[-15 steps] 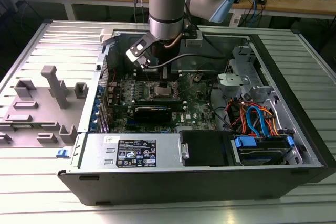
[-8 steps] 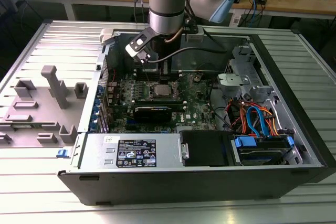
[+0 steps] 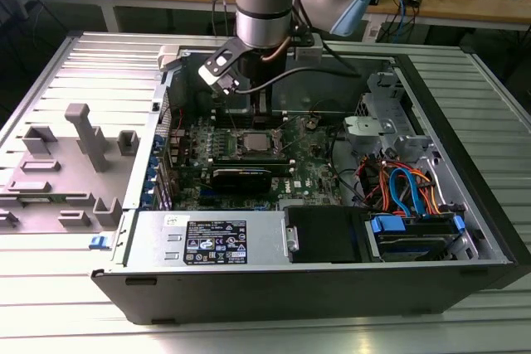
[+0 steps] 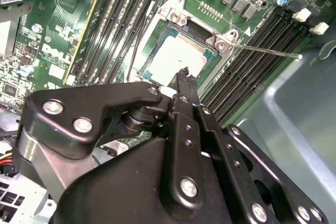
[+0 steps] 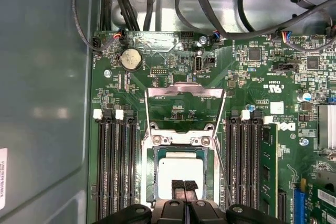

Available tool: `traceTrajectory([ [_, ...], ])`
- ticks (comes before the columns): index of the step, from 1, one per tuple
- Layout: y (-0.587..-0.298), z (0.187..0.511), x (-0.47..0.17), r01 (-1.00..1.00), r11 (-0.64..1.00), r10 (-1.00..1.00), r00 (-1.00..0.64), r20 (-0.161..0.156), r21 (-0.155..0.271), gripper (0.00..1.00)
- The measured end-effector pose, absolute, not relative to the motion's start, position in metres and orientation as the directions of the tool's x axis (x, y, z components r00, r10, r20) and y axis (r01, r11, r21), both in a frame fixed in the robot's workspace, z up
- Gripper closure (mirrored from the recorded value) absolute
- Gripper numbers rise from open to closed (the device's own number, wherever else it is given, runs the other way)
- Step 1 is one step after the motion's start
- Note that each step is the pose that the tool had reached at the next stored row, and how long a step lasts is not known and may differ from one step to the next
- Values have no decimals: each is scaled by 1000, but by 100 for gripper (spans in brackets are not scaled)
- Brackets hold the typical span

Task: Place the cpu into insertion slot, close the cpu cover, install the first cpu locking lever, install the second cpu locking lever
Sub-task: 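Close the cpu cover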

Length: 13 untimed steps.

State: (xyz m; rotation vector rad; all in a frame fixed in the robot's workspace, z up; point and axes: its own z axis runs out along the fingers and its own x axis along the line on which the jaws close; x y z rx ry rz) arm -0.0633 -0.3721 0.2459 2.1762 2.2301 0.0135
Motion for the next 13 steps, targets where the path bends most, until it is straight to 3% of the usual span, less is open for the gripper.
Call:
traceTrajectory([
  [13,-372,273,-63,999,25,1000,-25,-13,24,89],
])
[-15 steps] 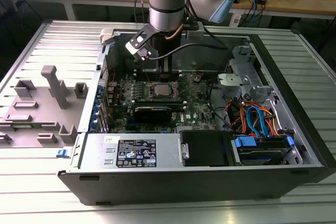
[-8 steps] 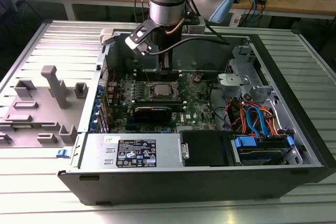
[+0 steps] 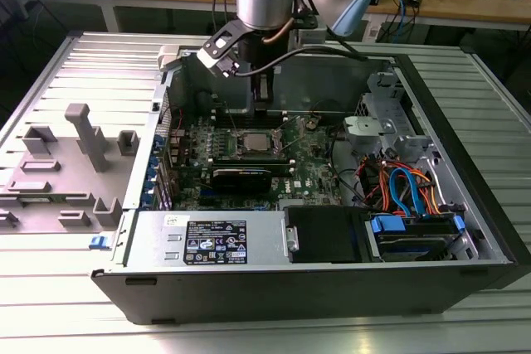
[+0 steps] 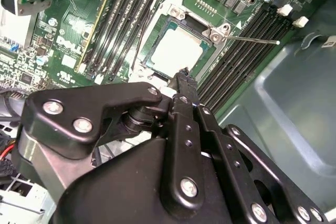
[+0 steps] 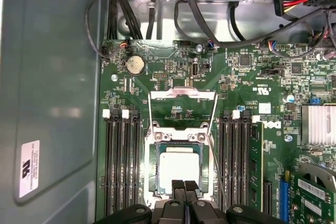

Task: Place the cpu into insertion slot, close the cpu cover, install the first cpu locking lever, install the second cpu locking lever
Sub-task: 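Close the cpu cover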

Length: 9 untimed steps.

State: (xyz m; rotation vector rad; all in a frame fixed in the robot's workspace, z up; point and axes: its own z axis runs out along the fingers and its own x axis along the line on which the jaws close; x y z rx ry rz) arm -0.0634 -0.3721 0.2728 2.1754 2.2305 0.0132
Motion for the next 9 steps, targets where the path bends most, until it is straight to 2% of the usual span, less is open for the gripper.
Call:
traceTrajectory([
  [9,-372,276,-63,999,25,1000,-25,-14,24,89],
])
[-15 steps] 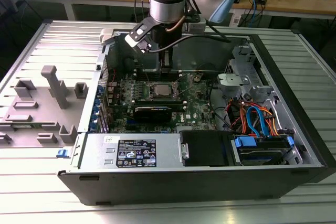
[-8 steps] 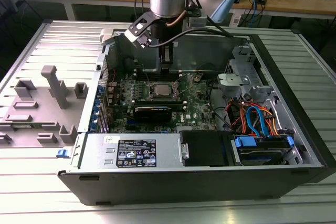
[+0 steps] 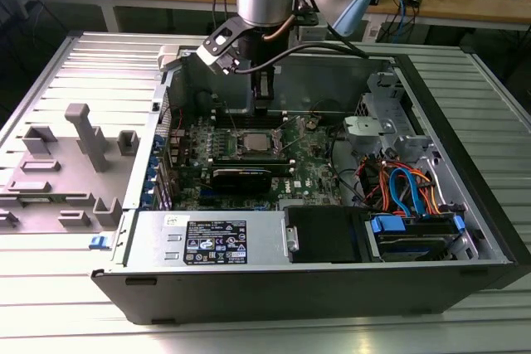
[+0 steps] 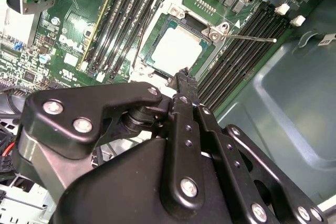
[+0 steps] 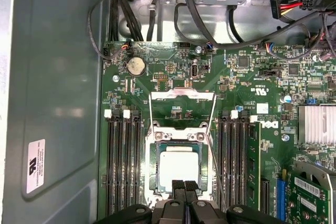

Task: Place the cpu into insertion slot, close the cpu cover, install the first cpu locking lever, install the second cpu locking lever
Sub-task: 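Close the cpu cover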

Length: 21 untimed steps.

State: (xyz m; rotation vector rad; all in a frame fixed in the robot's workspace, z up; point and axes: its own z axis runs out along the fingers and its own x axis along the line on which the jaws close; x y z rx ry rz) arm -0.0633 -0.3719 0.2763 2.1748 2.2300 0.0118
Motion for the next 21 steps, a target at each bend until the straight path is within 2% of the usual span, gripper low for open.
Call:
traceTrajectory([
  [21,-372,276,-51,999,25,1000,-25,-14,24,89],
])
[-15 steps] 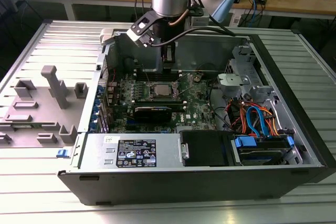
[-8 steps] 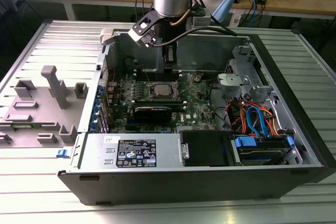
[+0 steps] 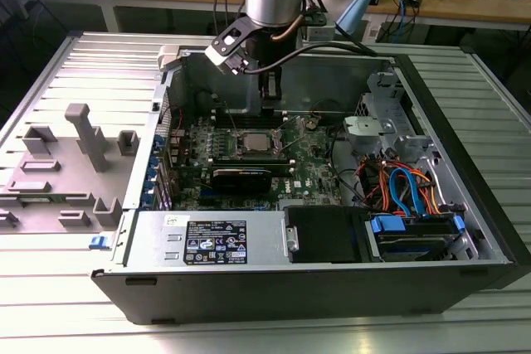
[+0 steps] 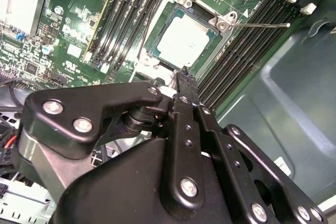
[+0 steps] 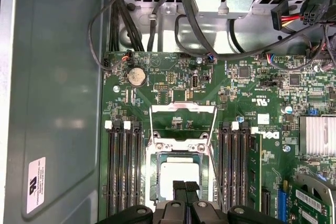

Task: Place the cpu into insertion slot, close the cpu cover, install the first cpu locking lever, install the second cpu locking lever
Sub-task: 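Close the cpu cover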

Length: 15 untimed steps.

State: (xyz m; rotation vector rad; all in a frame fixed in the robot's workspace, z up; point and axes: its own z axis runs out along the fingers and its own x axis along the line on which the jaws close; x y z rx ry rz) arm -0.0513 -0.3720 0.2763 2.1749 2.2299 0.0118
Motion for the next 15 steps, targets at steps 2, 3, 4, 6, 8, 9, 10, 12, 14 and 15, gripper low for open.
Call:
traceTrajectory([
  [2,-372,276,-50,999,25,1000,-25,-14,24,89],
  [3,-372,276,-50,999,25,1000,-25,-14,24,89],
  [4,-372,276,-50,999,25,1000,-25,-14,24,89],
  [6,-372,276,-49,999,25,1000,-25,-14,24,89],
  [8,-372,276,-48,999,25,1000,-25,-14,24,89],
  [9,-372,276,-48,999,25,1000,-25,-14,24,89],
  [10,-372,276,-48,999,25,1000,-25,-14,24,89],
  [12,-372,276,-48,999,25,1000,-25,-14,24,89],
  [14,-372,276,-48,999,25,1000,-25,-14,24,89],
  [15,-372,276,-48,999,25,1000,-25,-14,24,89],
])
